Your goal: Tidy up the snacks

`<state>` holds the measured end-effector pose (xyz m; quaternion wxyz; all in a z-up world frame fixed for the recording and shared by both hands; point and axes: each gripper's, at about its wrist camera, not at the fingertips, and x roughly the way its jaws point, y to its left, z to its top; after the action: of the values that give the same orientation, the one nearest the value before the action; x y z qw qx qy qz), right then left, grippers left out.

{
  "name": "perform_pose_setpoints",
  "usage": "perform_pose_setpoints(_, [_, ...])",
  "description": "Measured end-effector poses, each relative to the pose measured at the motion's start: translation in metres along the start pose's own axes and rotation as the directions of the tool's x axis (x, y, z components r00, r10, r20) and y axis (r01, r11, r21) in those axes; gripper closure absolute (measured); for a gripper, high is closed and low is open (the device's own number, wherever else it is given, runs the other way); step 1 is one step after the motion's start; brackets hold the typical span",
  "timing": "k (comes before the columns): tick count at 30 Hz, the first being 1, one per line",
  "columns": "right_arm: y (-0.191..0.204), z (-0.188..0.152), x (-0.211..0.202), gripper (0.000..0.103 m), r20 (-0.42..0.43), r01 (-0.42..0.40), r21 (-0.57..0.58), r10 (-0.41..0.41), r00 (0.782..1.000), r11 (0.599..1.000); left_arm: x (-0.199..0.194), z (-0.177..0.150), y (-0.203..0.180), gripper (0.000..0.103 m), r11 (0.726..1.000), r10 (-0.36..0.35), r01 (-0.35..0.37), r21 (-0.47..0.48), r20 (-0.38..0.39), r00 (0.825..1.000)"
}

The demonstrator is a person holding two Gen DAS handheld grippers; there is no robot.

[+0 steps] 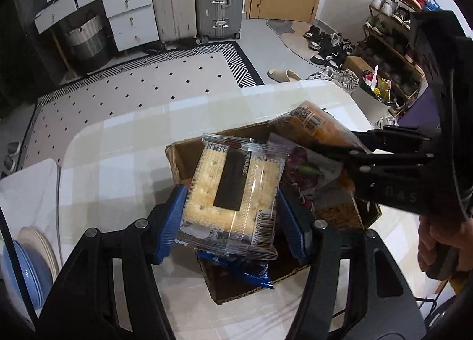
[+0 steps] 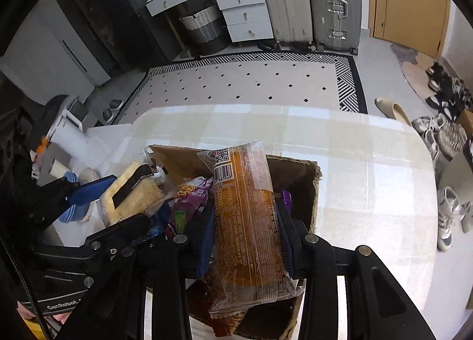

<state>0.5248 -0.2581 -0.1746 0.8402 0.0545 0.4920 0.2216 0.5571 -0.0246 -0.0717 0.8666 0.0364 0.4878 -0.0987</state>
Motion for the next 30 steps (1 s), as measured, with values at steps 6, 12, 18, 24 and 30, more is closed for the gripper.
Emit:
perform_pose_setpoints(6, [0.006,-0.006,-0.011,0.062,0.018,0.033,-0.04,-0.032,0.999,0.999,0.015,-0.003,0.01,0.044,1.0,0.001,-0.001,-0.008,-0.011,1.0])
perform_pose_setpoints(12, [0.008,-0.009,-0.032,0.055,0.074,0.045,-0.066,-0.04,0.996,0.997,0.016,-0.003,0.004,0.044,1.0,-0.027,0.027,0.008,-0.012,1.0])
perform_pose_setpoints(18, [0.015,-0.013,-0.068,0.055,0.19,0.025,-0.112,-0.004,0.982,0.993,-0.008,-0.007,-0.002,0.038,0.999,-0.007,0.007,0.043,0.006,1.0])
perform_pose_setpoints(24, [0.029,-0.021,-0.113,0.049,0.289,0.034,-0.14,0.008,0.957,0.989,-0.052,-0.008,0.007,0.035,0.999,-0.023,0.026,-0.026,0.095,0.995])
perform_pose_setpoints(30, [0.045,-0.035,-0.156,0.049,0.336,0.041,-0.158,0.015,0.942,0.987,-0.112,-0.022,0.004,0.033,1.0,0.014,-0.009,-0.026,0.194,0.981])
